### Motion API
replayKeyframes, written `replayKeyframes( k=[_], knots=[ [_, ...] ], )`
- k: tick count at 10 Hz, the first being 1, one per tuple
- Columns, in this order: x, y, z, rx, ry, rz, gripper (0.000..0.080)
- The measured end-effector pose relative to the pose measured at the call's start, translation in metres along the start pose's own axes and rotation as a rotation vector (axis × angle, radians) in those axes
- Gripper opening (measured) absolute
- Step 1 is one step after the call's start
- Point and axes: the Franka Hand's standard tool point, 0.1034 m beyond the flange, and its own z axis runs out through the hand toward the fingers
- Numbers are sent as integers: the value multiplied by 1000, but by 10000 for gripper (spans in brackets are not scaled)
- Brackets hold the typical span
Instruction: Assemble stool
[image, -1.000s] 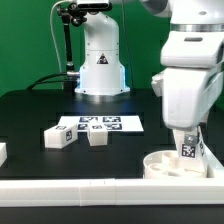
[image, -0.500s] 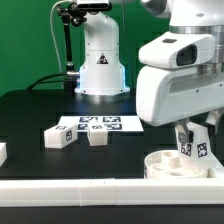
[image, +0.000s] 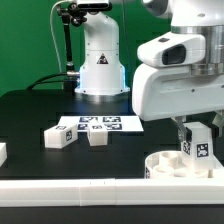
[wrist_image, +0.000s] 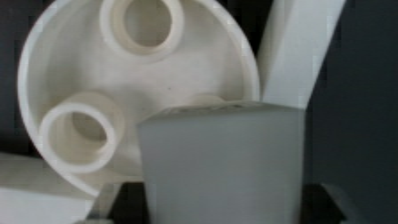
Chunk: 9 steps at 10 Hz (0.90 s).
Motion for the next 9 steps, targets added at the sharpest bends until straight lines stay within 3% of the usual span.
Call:
replayKeyframes(
  k=[1,4,6,9],
  knots=[
    [0,0,0,1,0,63,341],
    [-1,1,1,39,32,414,341],
    [-1,2,1,75,29,625,341],
    [-2,1,1,96,12,862,341]
  ],
)
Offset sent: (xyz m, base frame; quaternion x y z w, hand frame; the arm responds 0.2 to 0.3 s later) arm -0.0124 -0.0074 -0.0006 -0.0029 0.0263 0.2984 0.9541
